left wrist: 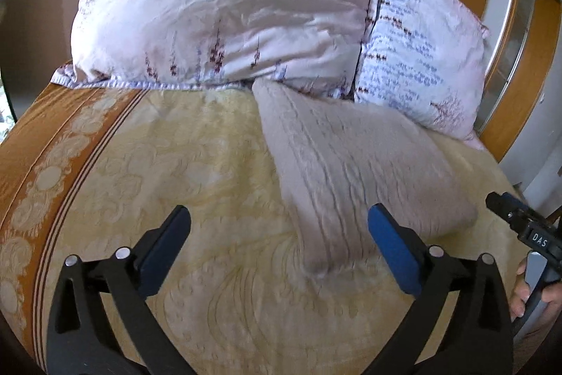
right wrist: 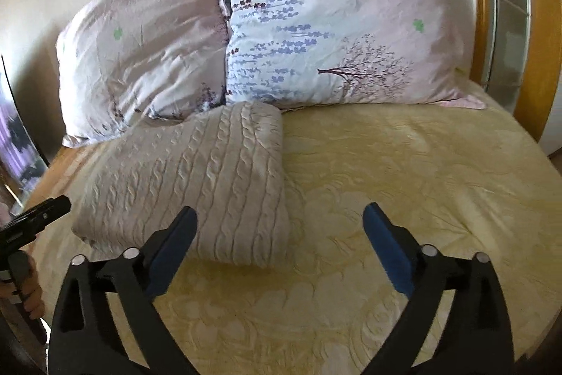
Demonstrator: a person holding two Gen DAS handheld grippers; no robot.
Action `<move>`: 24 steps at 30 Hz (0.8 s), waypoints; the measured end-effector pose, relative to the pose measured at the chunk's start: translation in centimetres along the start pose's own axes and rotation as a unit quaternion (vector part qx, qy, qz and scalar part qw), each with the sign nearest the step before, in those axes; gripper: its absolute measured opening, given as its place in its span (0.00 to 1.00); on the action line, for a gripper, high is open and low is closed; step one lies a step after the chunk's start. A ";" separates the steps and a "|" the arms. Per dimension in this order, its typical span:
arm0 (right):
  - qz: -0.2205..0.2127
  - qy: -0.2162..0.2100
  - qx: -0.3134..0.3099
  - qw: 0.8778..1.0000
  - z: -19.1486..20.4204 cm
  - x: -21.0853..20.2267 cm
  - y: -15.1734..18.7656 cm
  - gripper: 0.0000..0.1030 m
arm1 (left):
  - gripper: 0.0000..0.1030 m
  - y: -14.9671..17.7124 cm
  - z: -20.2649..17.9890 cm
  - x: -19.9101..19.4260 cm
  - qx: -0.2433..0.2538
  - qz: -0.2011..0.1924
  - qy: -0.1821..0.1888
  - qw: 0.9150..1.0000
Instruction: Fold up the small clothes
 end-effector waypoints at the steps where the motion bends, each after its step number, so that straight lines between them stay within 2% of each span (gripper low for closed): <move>1: 0.002 -0.001 -0.005 1.000 0.3 -0.1 0.2 0.97 | 0.98 0.4 -0.1 0.0 -0.001 0.007 -0.003 1.000; 7: 0.020 0.009 -0.020 1.000 1.9 -0.1 1.6 0.99 | 0.98 2.2 -0.8 -0.1 0.004 0.033 -0.016 0.999; 11: 0.047 -0.003 -0.022 0.999 3.0 0.4 2.7 0.99 | 0.98 3.1 -2.0 -0.1 0.027 0.048 -0.033 0.998; 17: 0.076 0.001 -0.027 0.997 4.1 1.1 4.1 0.99 | 0.98 4.1 -3.4 0.8 0.055 0.084 -0.059 0.993; 24: 0.099 0.007 -0.025 0.995 4.5 2.0 5.0 0.99 | 0.98 4.5 -3.7 1.4 0.064 0.107 -0.079 0.989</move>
Point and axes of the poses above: each gripper's, at about its wrist camera, not at the fingertips, and x roughly the way its jaws point, z to its left, y to its underside, the point moved 4 cm from there along x, roughly the way its jaws point, and after that the axes turned 2 degrees about -z, right-handed, at the moved point
